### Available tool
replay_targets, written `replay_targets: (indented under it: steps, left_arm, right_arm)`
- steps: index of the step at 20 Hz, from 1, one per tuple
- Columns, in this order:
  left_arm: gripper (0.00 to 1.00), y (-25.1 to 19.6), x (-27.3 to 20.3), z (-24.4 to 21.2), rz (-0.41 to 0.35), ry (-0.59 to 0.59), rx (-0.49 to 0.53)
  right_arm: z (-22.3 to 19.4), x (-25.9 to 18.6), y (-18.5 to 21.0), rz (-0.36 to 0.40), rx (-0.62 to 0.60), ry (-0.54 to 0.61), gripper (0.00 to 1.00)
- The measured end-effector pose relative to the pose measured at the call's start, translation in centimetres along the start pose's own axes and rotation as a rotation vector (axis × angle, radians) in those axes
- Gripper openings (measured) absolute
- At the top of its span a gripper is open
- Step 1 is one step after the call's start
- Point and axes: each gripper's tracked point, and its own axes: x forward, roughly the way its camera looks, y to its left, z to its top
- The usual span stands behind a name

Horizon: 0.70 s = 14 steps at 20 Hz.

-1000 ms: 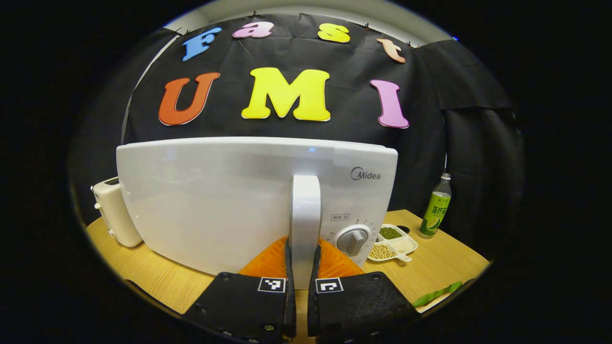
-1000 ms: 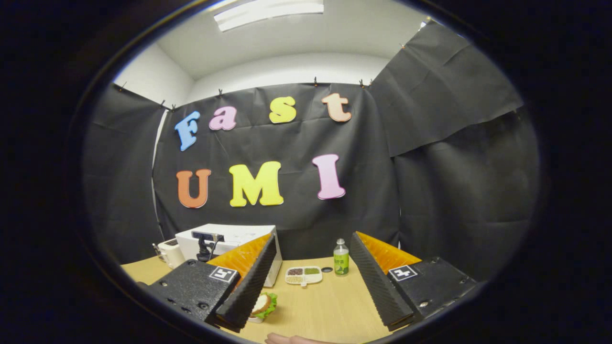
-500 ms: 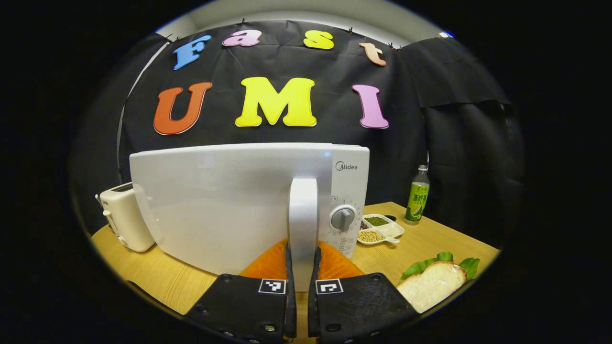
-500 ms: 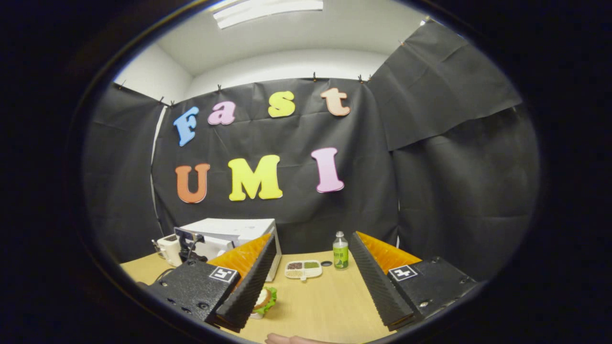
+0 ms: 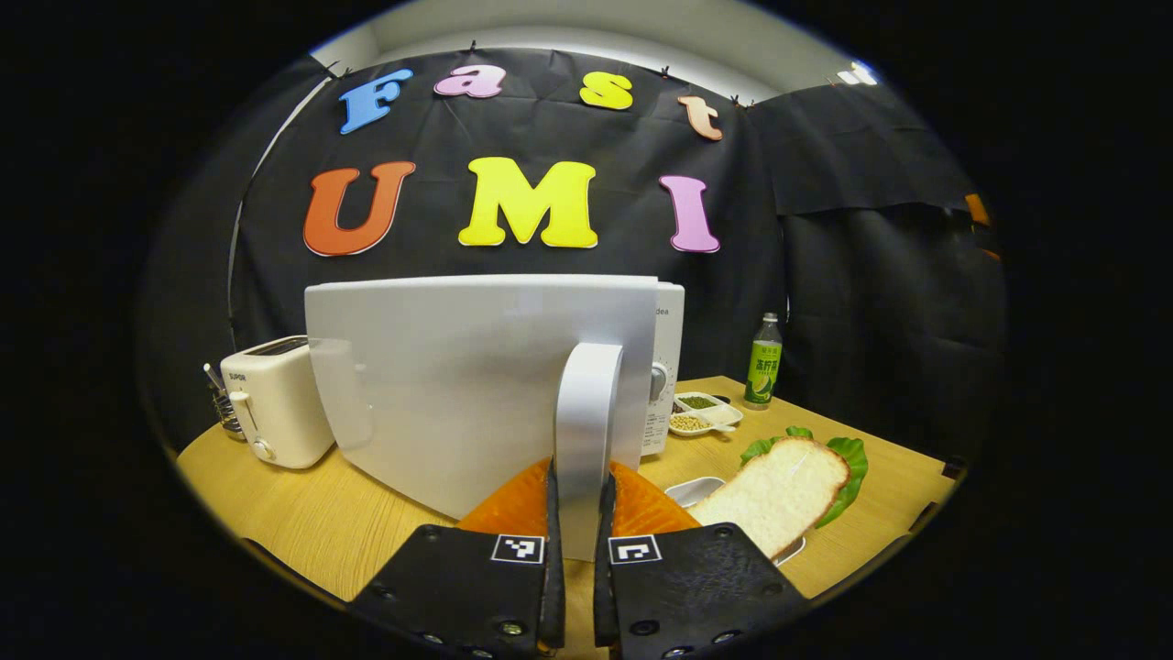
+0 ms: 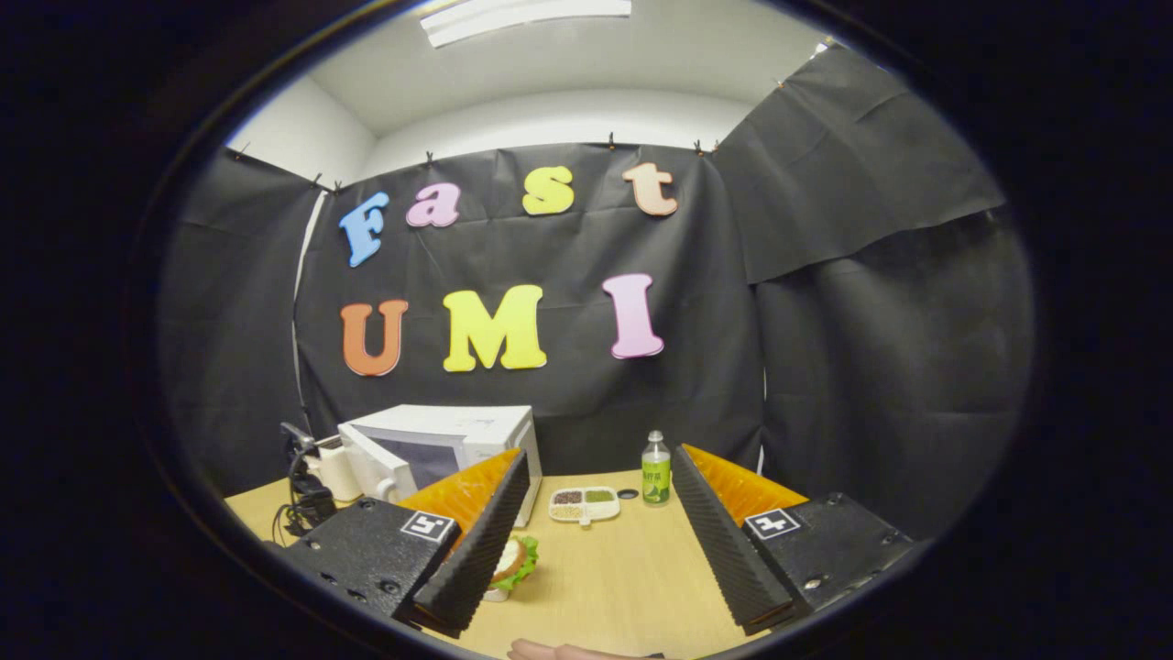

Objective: Open the microwave oven with the left hand, put the food in, and close the microwave oven.

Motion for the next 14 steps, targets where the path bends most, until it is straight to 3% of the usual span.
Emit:
replay_targets:
  steps: [1, 6, 9, 10, 11, 12, 13, 14]
  left_arm:
    - [0.11, 0.6, -1.0, -0.1, 0.000, -0.005, 0.004]
    - [0.17, 4.2, -6.3, -1.1, 0.046, 0.011, -0.030]
    - [0.24, 8.5, -9.8, -1.7, 0.143, 0.047, -0.043]
    - [0.62, 10.5, -11.5, -2.1, 0.193, 0.061, -0.040]
    - [0.62, 12.1, -12.8, -2.5, 0.226, 0.073, -0.040]
    - [0.95, 13.2, -14.1, -2.9, 0.244, 0.085, -0.046]
    - [0.98, 14.2, -16.0, -2.8, 0.277, 0.080, -0.046]
    - [0.98, 15.8, -17.6, -2.5, 0.324, 0.071, -0.041]
  right_arm:
    - [-0.5, 0.1, 0.4, 0.007, 0.002, 0.007, 1.00]
    - [-3.8, 0.9, 2.9, 0.055, 0.044, 0.080, 1.00]
    - [-5.5, 1.1, 4.5, 0.086, 0.081, 0.114, 1.00]
    - [-6.1, 1.3, 4.8, 0.086, 0.078, 0.128, 1.00]
    - [-6.6, 1.4, 5.2, 0.089, 0.071, 0.137, 1.00]
    - [-6.9, 1.6, 5.6, 0.092, 0.062, 0.145, 1.00]
    - [-7.1, 1.7, 5.9, 0.095, 0.053, 0.150, 1.00]
    - [-7.3, 1.8, 6.2, 0.095, 0.046, 0.155, 0.90]
